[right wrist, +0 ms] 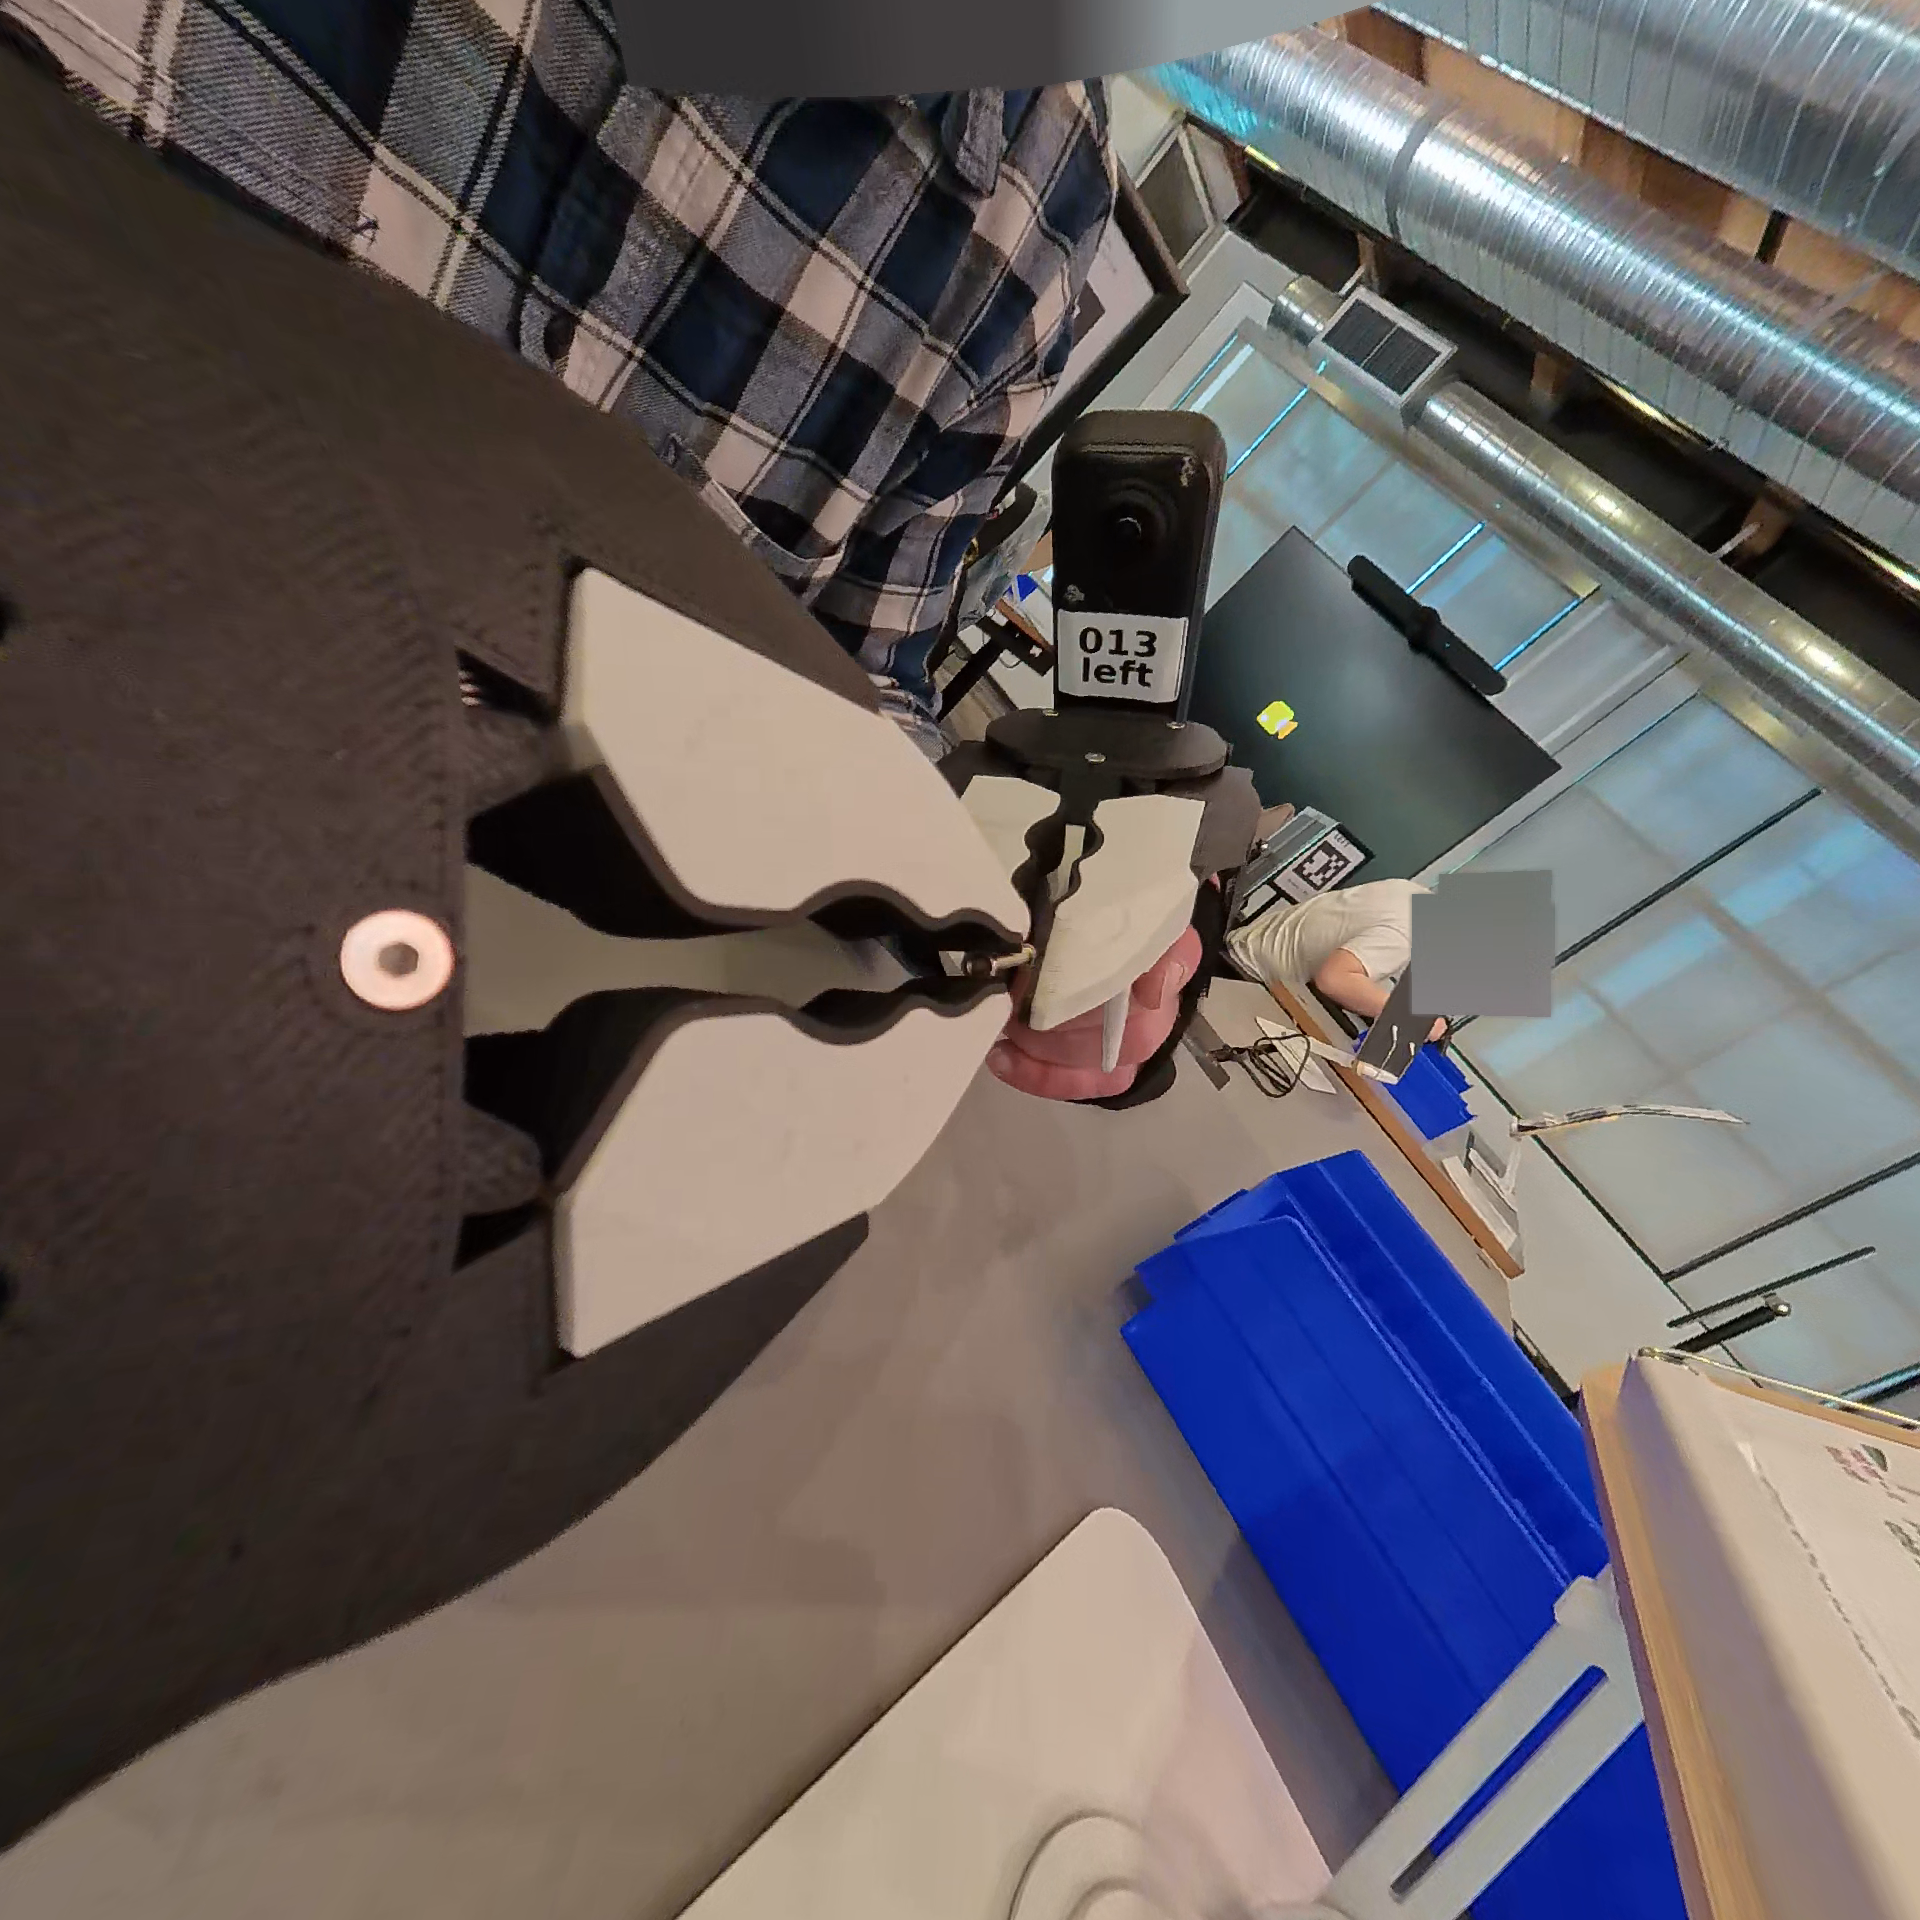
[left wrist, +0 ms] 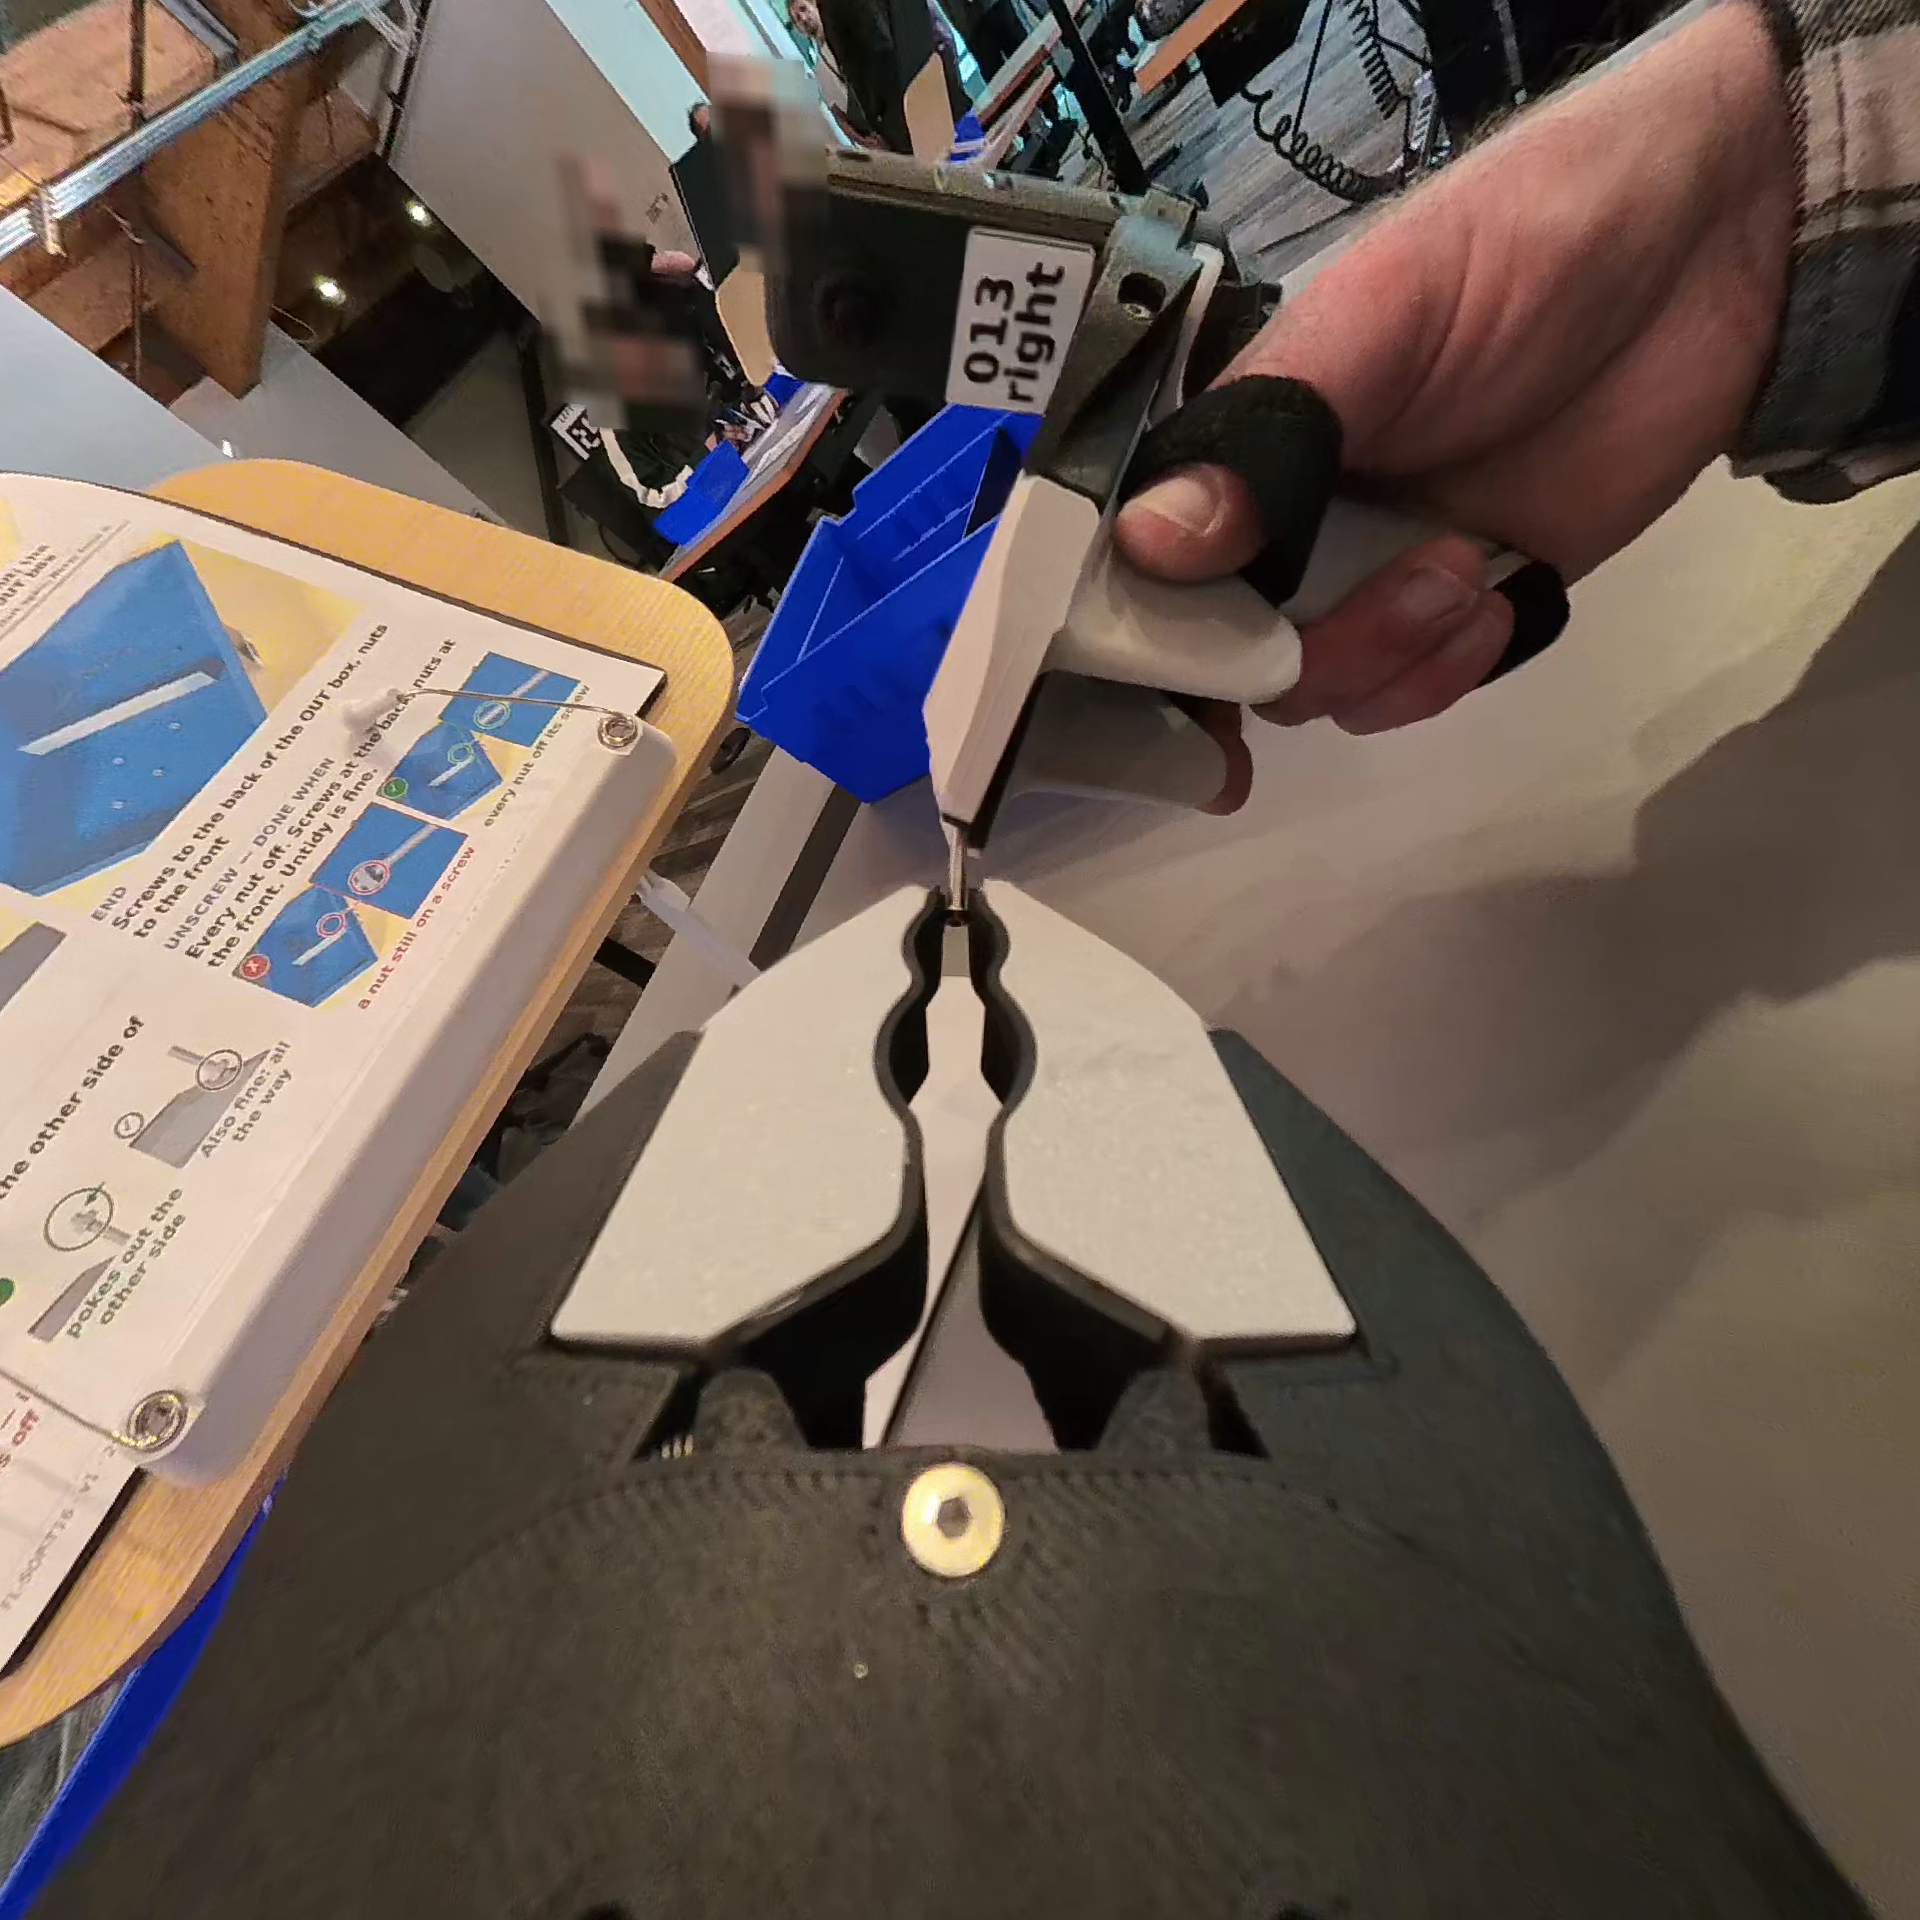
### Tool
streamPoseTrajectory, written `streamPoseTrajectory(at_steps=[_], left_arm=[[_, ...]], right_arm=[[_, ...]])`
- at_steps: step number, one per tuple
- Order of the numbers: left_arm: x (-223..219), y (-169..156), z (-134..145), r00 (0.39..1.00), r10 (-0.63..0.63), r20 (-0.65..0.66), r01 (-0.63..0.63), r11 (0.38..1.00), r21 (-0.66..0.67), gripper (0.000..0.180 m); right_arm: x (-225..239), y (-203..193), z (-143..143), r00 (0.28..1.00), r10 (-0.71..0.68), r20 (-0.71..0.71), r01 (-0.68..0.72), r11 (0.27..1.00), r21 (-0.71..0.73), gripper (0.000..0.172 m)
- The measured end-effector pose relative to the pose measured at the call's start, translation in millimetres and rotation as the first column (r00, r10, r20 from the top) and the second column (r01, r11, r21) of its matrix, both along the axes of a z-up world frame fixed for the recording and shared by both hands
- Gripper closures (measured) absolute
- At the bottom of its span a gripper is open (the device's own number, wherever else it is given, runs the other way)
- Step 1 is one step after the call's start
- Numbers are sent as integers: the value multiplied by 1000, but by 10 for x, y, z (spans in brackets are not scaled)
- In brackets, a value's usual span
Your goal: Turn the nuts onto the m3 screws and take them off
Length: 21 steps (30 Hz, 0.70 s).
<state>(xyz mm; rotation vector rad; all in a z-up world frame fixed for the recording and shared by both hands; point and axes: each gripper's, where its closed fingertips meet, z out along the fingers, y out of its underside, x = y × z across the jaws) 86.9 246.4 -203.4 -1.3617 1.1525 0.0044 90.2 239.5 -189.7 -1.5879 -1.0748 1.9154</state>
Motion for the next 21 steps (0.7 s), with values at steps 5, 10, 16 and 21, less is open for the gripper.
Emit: streamPoseTrajectory(at_steps=[5, 10, 16, 21], left_arm=[[30, -49, -82, 998, -48, 30, 52, 988, -148, 177], [85, -155, -114, 947, -147, 287, 267, 857, -441, 177], [96, -226, -103, 837, -164, 523, 495, 635, -593, 177], [87, -236, -110, 805, -163, 571, 544, 587, -599, 177]], right_arm=[[17, -37, -39, 999, -3, 46, -4, 989, 145, 167], [44, -117, -67, 991, -31, 127, -33, 881, 473, 167], [49, -153, -104, 978, -106, 178, -75, 617, 783, 167], [31, -159, -105, 981, -117, 155, -57, 588, 807, 167]])
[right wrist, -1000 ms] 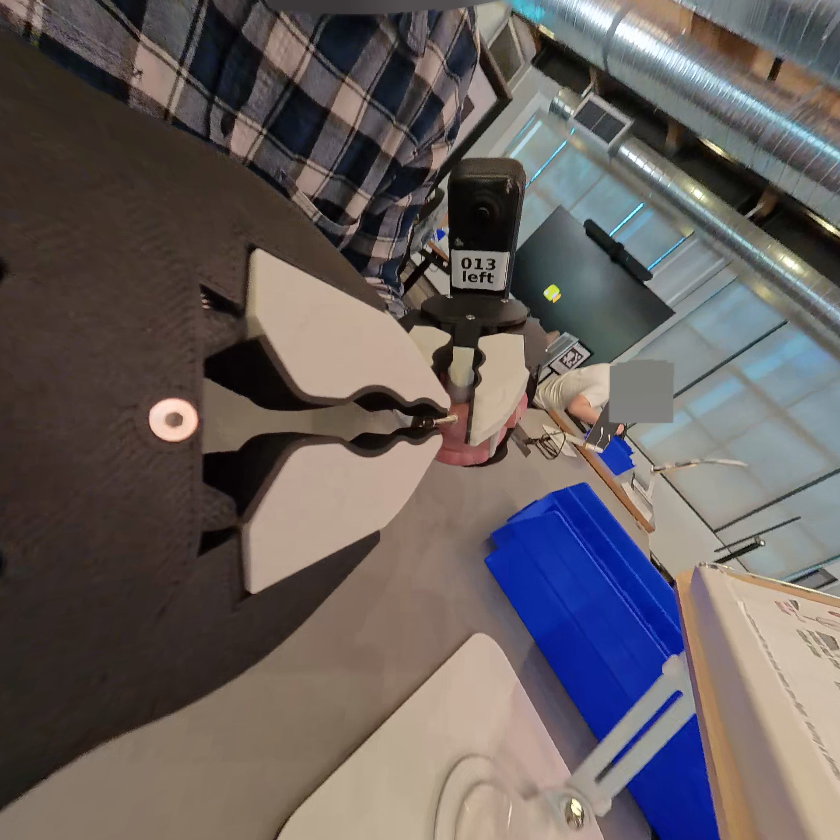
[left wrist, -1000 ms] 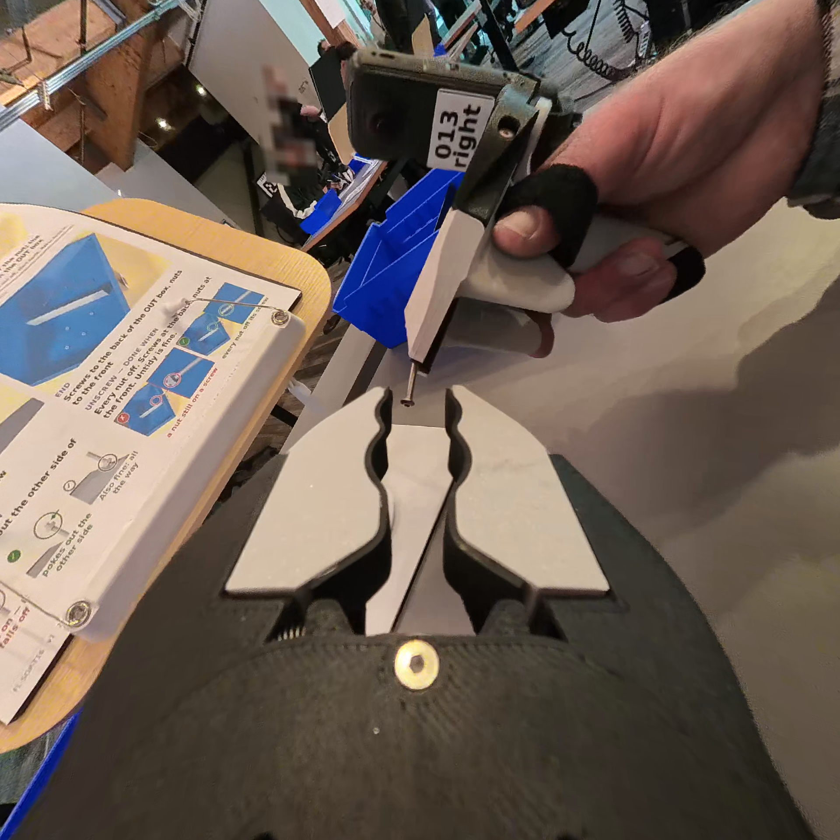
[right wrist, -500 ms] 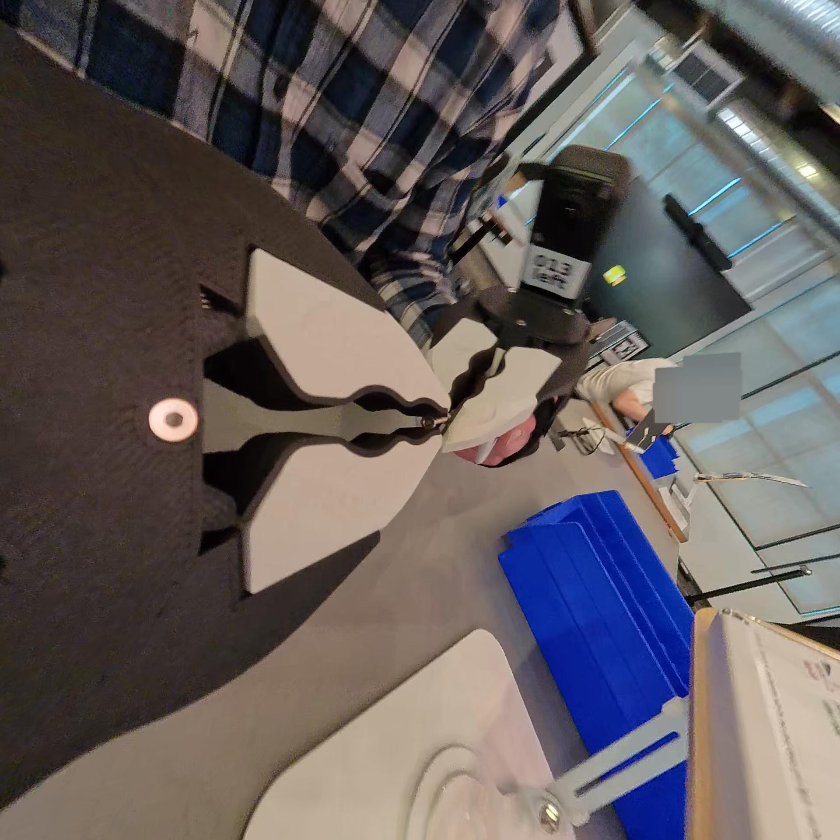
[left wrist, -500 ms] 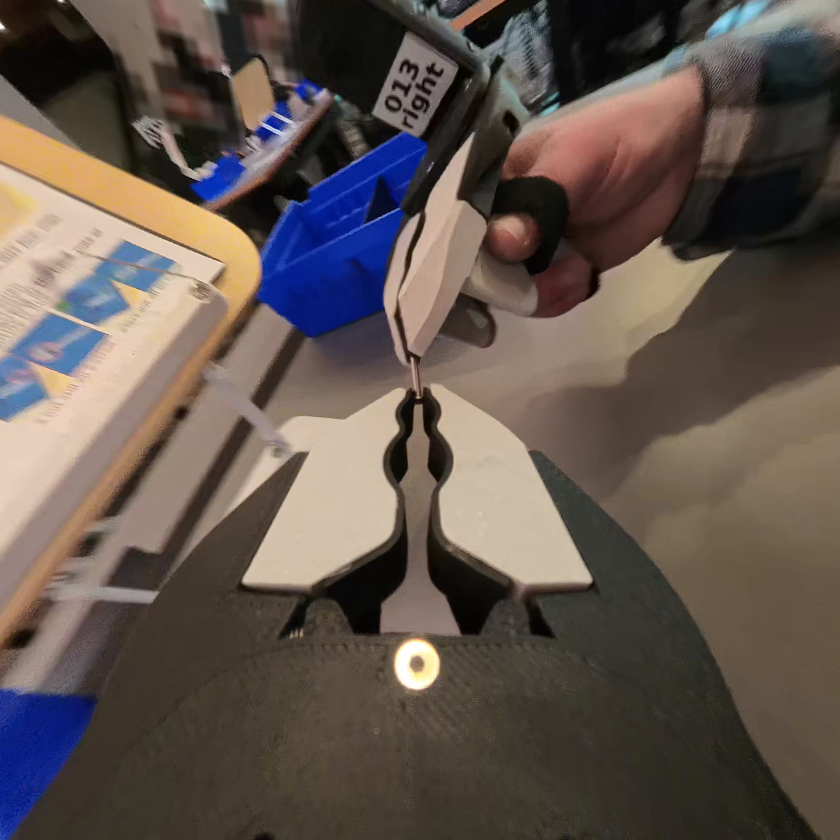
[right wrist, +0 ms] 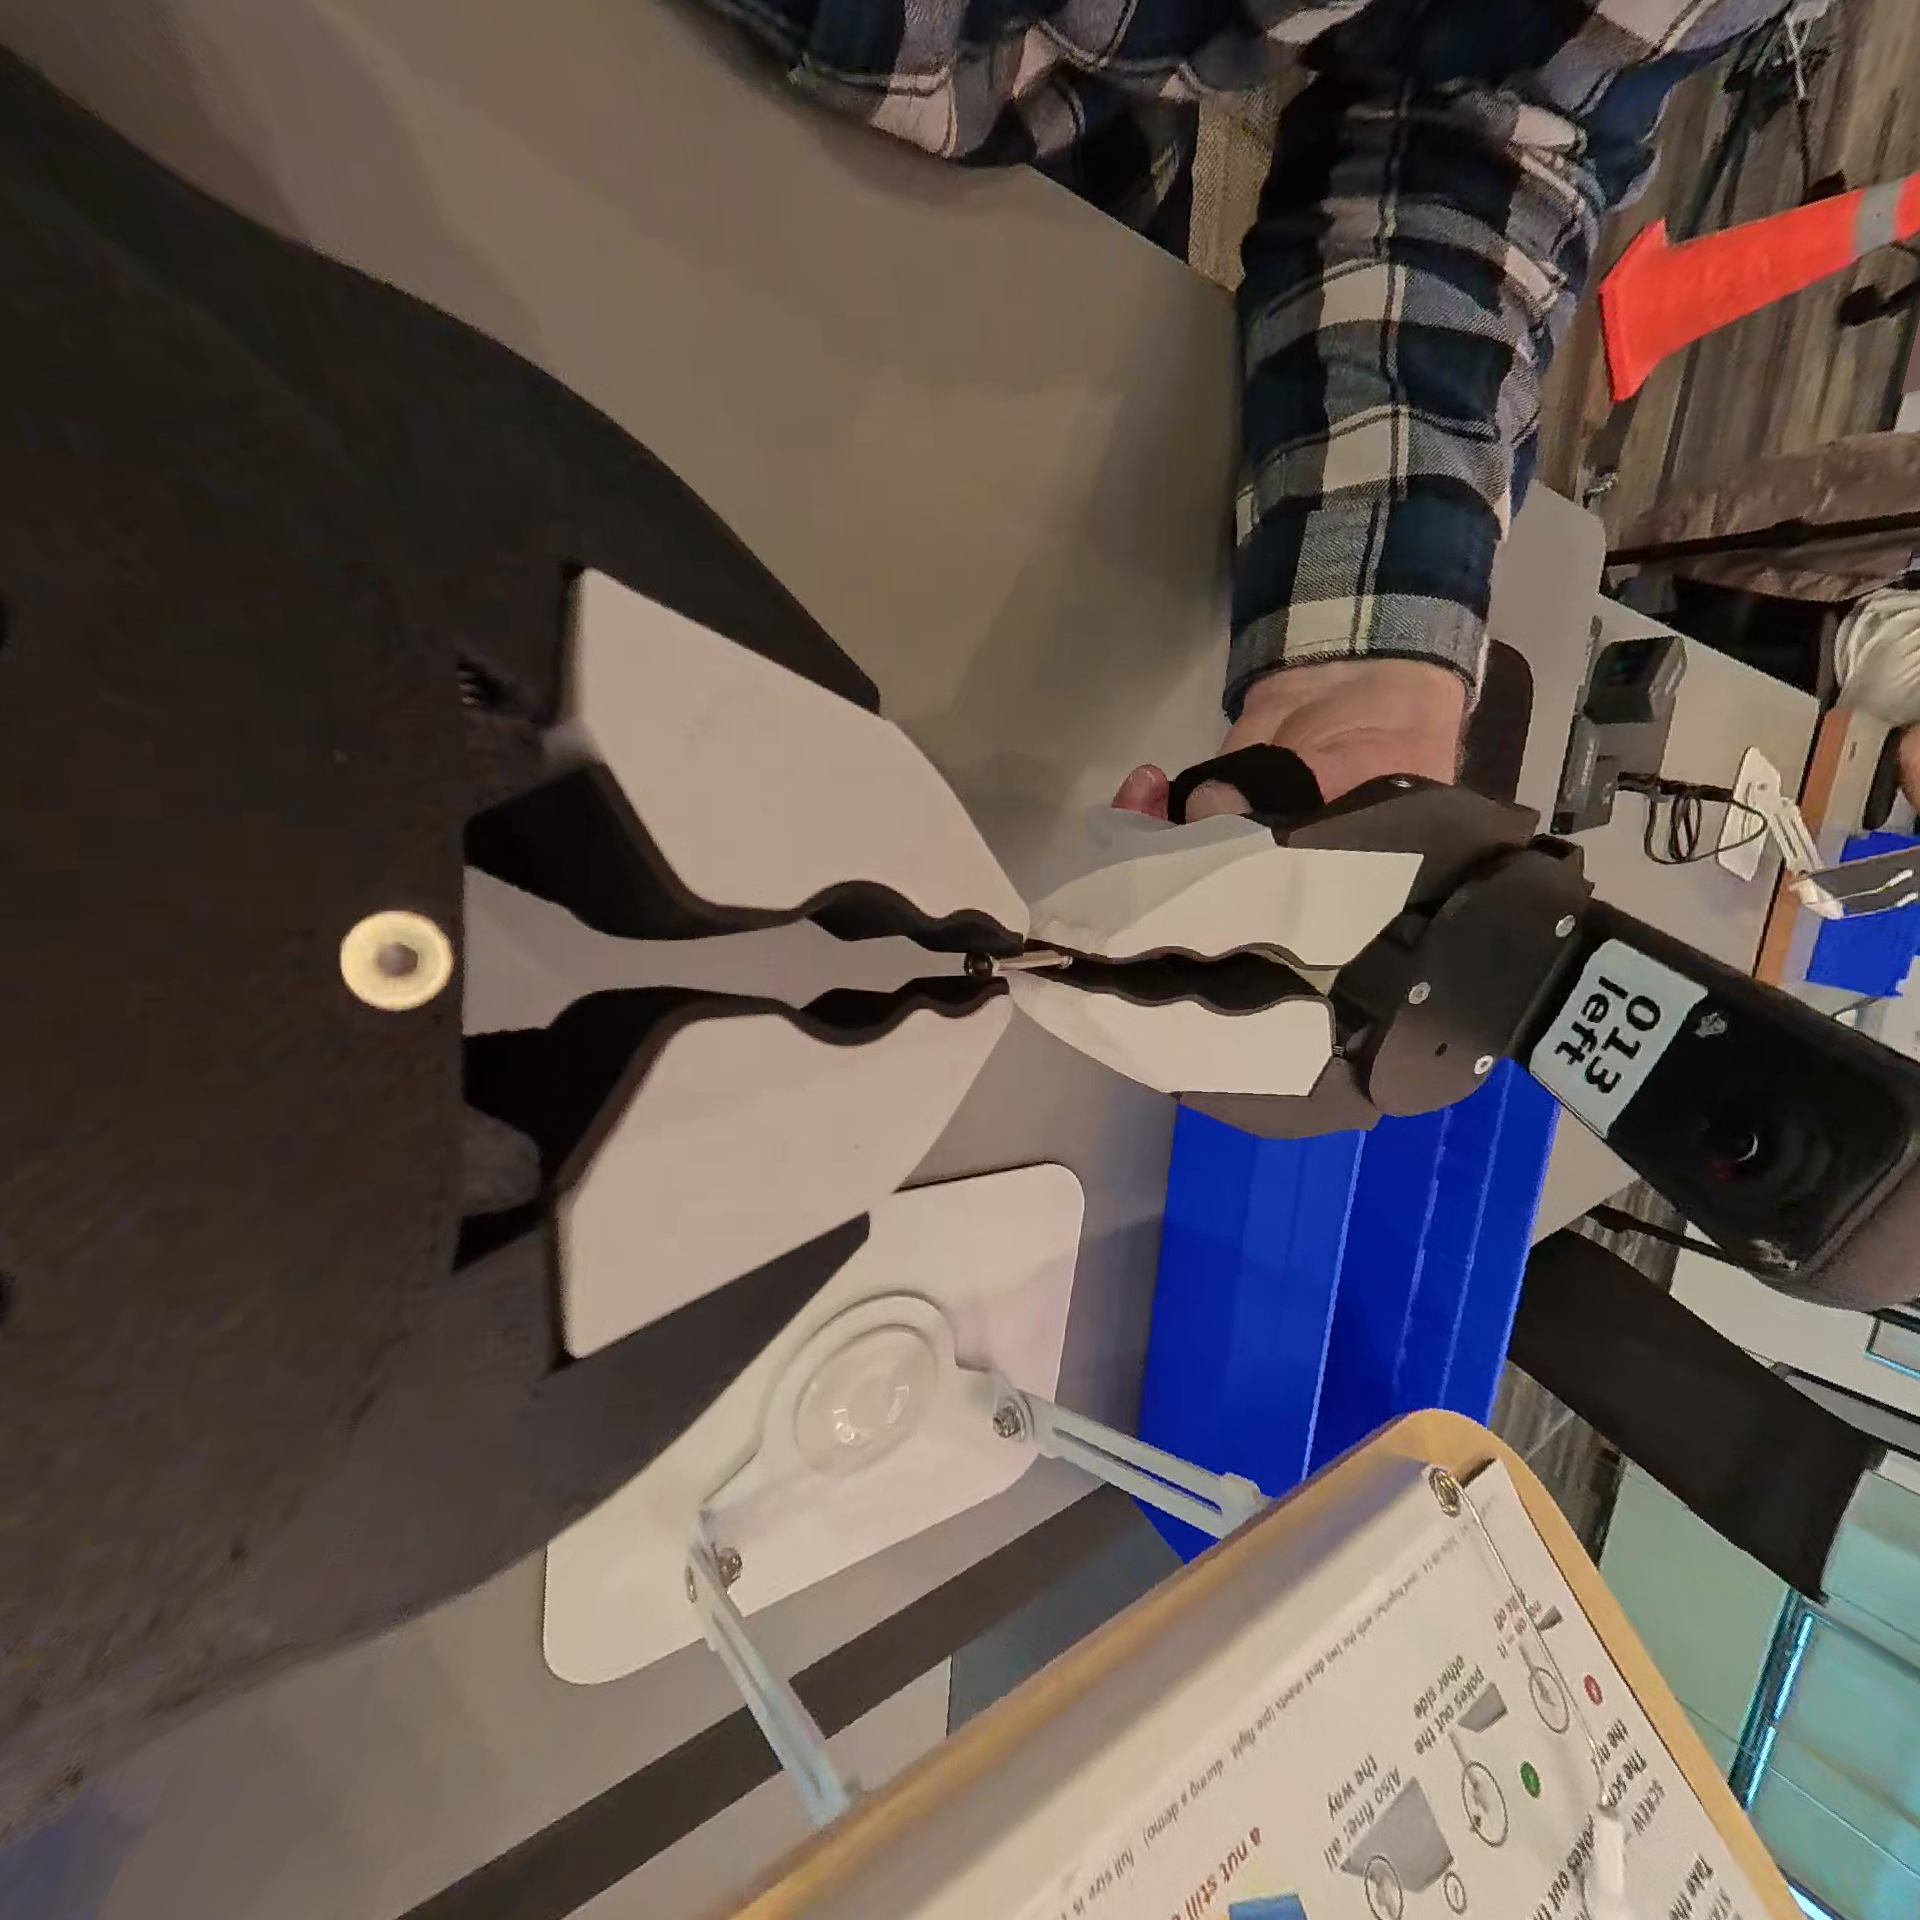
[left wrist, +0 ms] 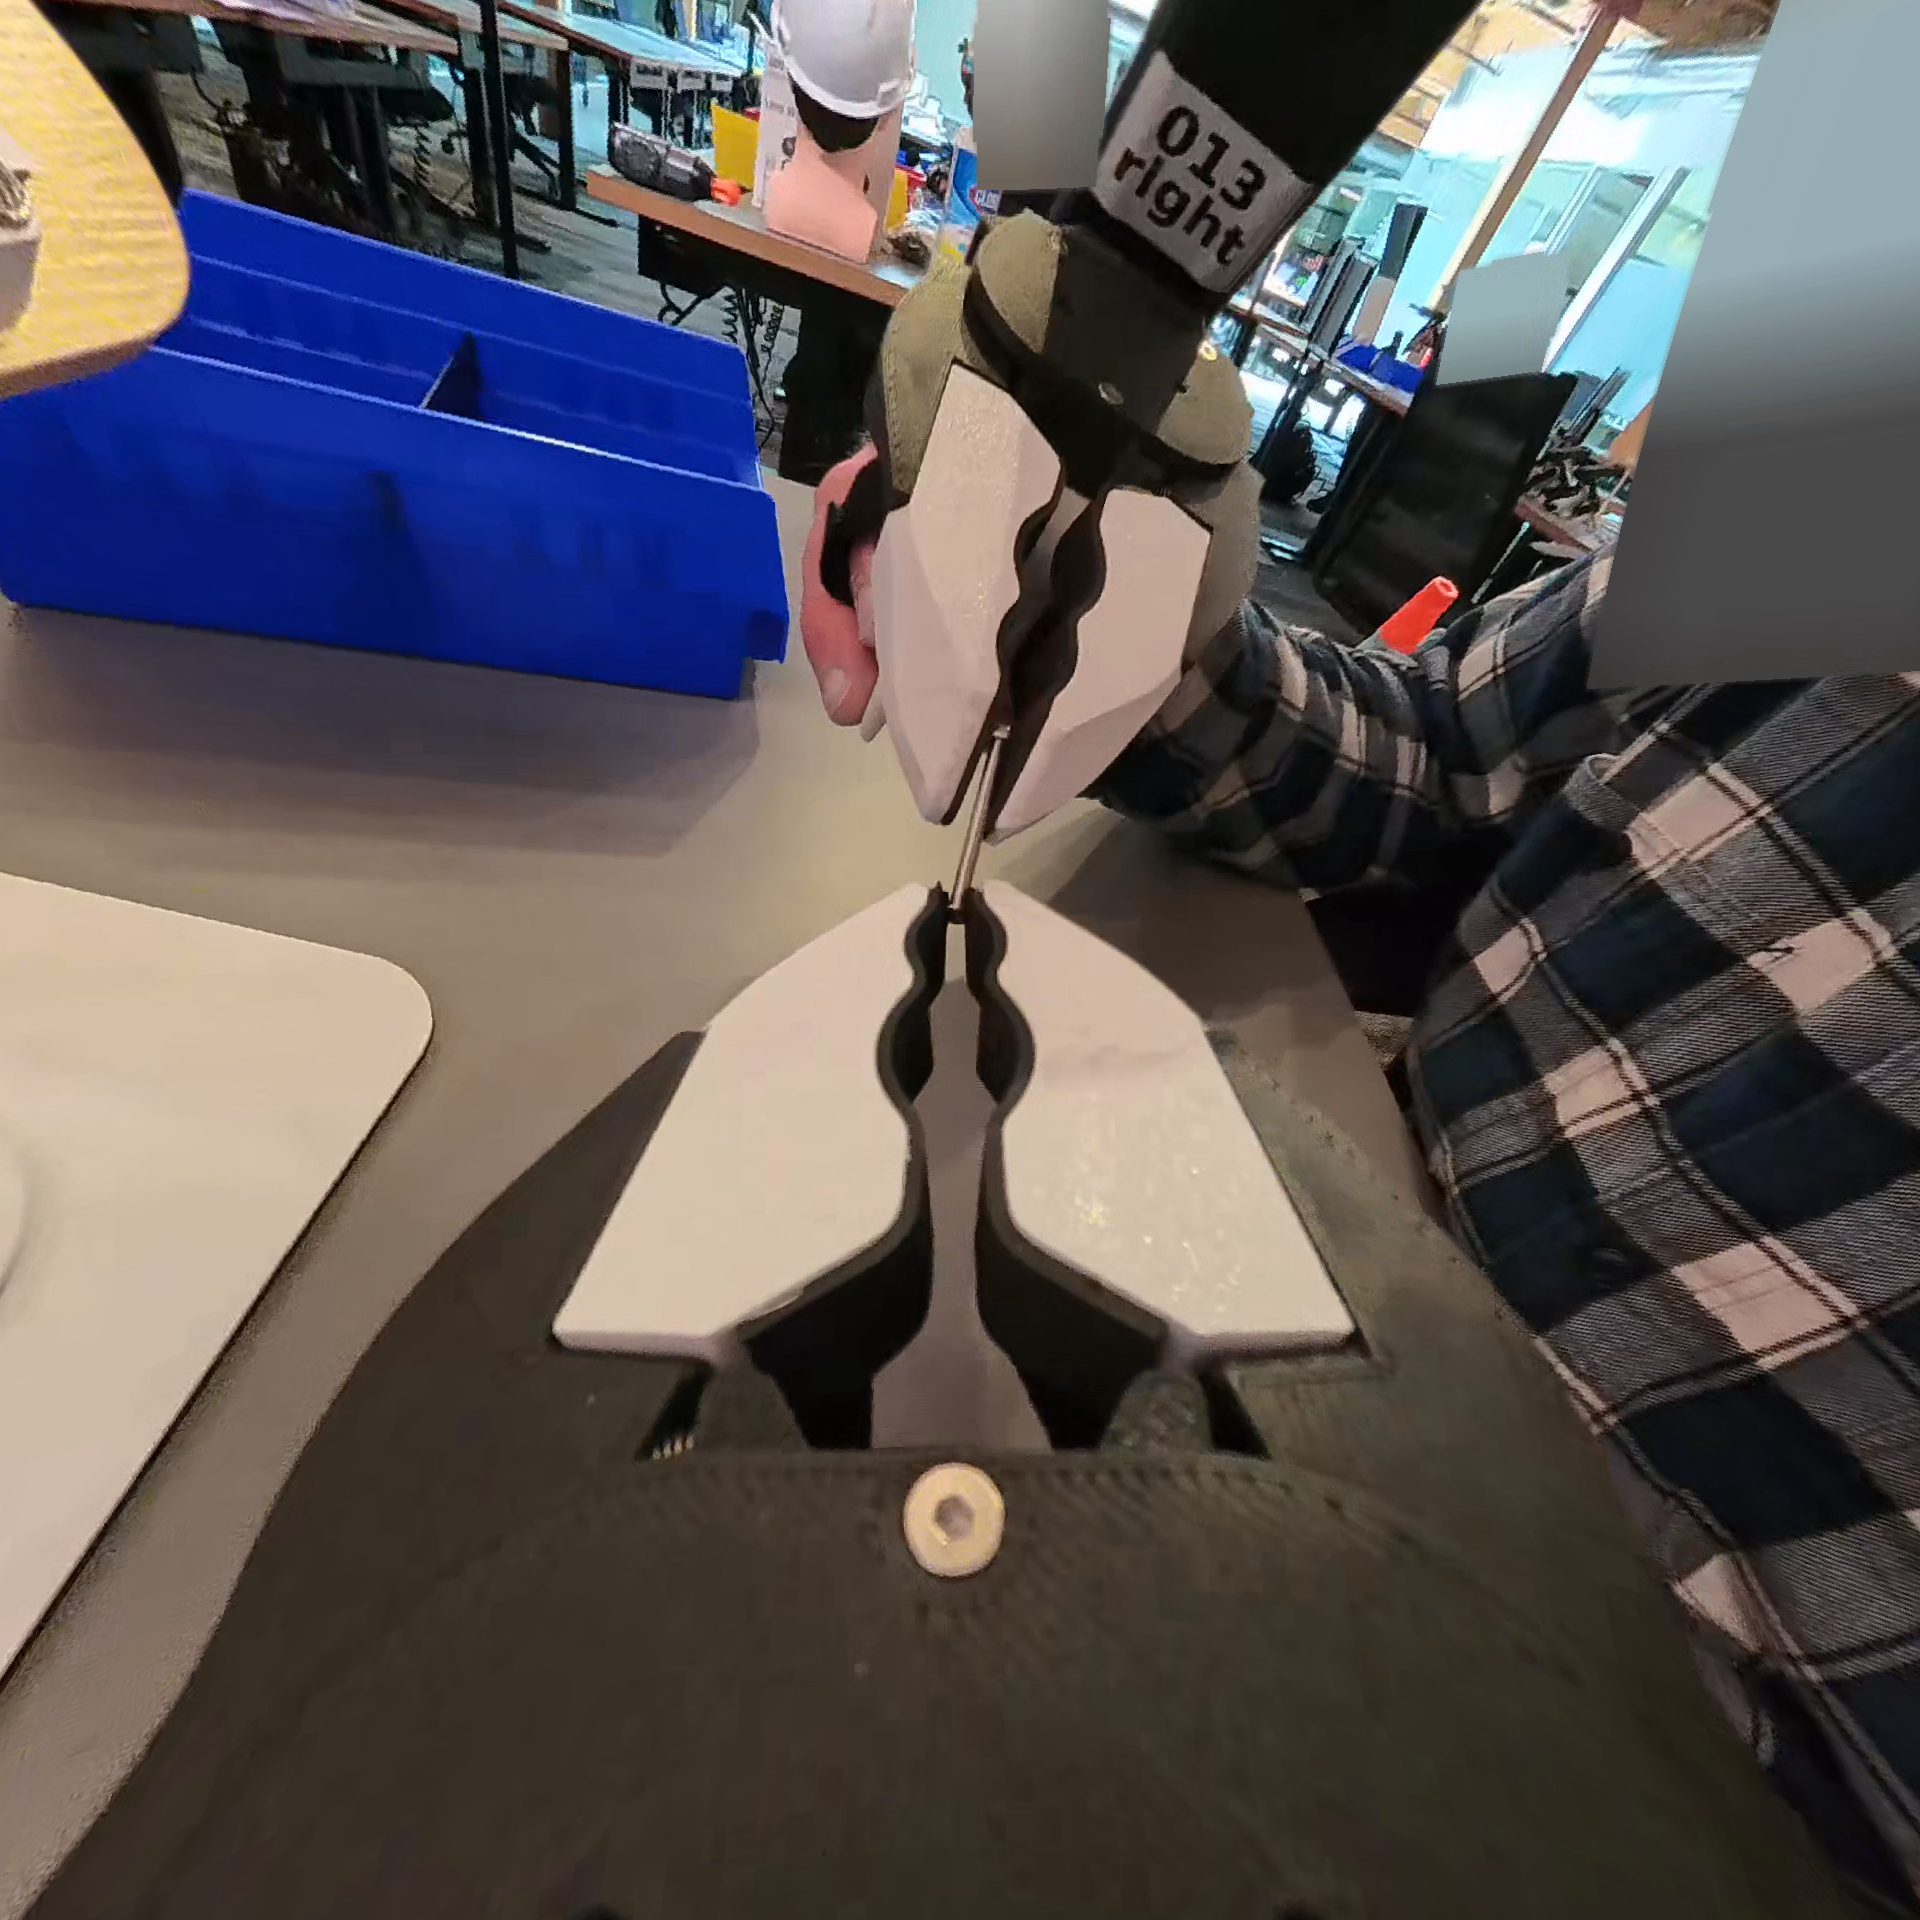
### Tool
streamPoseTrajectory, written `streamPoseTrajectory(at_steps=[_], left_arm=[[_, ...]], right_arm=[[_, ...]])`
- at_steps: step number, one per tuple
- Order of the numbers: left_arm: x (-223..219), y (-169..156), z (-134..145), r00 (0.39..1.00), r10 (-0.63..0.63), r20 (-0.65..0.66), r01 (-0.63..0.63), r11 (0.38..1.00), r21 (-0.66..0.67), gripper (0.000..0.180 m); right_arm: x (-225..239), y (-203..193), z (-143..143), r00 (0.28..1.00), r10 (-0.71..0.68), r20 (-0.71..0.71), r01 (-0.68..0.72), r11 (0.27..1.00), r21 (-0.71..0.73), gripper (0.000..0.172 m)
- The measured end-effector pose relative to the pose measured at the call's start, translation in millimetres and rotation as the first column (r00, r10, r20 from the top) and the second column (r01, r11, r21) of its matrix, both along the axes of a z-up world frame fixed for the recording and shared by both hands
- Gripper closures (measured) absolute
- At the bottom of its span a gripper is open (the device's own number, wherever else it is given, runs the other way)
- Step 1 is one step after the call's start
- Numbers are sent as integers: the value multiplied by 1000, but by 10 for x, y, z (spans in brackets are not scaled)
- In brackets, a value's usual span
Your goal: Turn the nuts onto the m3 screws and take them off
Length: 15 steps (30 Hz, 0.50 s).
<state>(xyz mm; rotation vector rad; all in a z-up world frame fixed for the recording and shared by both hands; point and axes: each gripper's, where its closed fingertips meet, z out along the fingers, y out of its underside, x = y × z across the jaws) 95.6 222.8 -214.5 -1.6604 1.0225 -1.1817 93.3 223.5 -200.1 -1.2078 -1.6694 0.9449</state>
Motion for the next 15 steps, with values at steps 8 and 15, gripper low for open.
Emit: streamPoseTrajectory(at_steps=[8, 15], left_arm=[[-3, -33, 14, 997, -54, 63, 57, 997, -54, 177], [-24, 51, 57, 996, 1, 87, -1, 1000, 6, 161]], right_arm=[[-11, -36, 10, 1000, -1, 6, 0, 994, 109, 167], [-7, 3, 60, 999, -5, -43, 5, 1000, -4, 167]])
